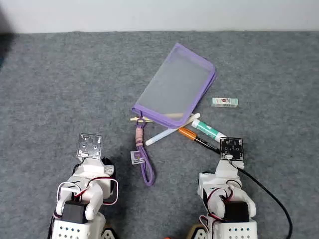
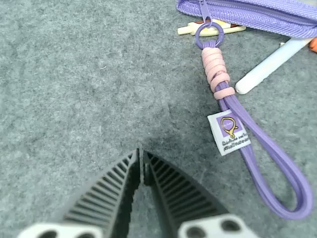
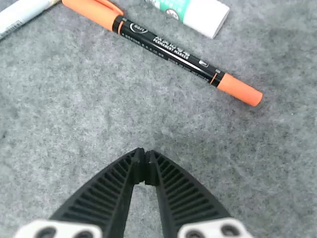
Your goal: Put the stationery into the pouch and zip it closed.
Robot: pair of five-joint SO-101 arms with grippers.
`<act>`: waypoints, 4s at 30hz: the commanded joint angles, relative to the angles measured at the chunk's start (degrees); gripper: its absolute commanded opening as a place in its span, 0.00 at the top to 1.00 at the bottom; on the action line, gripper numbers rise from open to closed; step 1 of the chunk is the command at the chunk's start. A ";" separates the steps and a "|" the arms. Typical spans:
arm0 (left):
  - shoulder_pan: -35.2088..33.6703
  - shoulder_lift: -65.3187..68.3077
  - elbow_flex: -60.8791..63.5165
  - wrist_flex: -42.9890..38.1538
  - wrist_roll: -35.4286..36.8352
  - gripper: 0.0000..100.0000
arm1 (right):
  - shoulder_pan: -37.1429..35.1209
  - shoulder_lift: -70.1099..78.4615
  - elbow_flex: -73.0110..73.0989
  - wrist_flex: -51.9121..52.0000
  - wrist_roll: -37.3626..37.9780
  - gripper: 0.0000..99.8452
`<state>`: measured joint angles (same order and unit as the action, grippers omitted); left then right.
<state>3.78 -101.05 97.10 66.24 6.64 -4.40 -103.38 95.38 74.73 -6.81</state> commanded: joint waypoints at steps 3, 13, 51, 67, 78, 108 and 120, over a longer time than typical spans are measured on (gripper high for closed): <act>0.00 0.44 -0.40 0.09 -0.62 0.99 | -0.22 -0.57 1.05 0.22 -0.35 0.99; 0.00 0.44 -0.40 0.09 -0.62 0.99 | -0.22 -0.57 1.05 0.22 -0.35 0.99; 0.00 0.44 -0.40 0.09 -0.62 0.99 | -0.22 -0.57 1.05 0.22 -0.35 0.99; 0.00 0.44 -0.40 0.09 -0.62 0.99 | -0.48 -0.57 1.05 0.22 -0.35 0.99; 0.00 0.44 -0.40 0.09 -0.62 0.99 | -1.36 -0.48 1.05 -0.57 -1.58 0.76; 0.00 0.44 -0.40 0.09 -0.62 0.99 | -9.10 53.32 -60.31 -4.88 -1.14 0.99; 0.00 0.44 -0.40 0.09 -0.62 0.99 | -19.47 89.27 -81.14 -2.86 9.41 0.99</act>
<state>3.78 -101.05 97.10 66.24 6.64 -21.71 -19.16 20.13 71.03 -1.71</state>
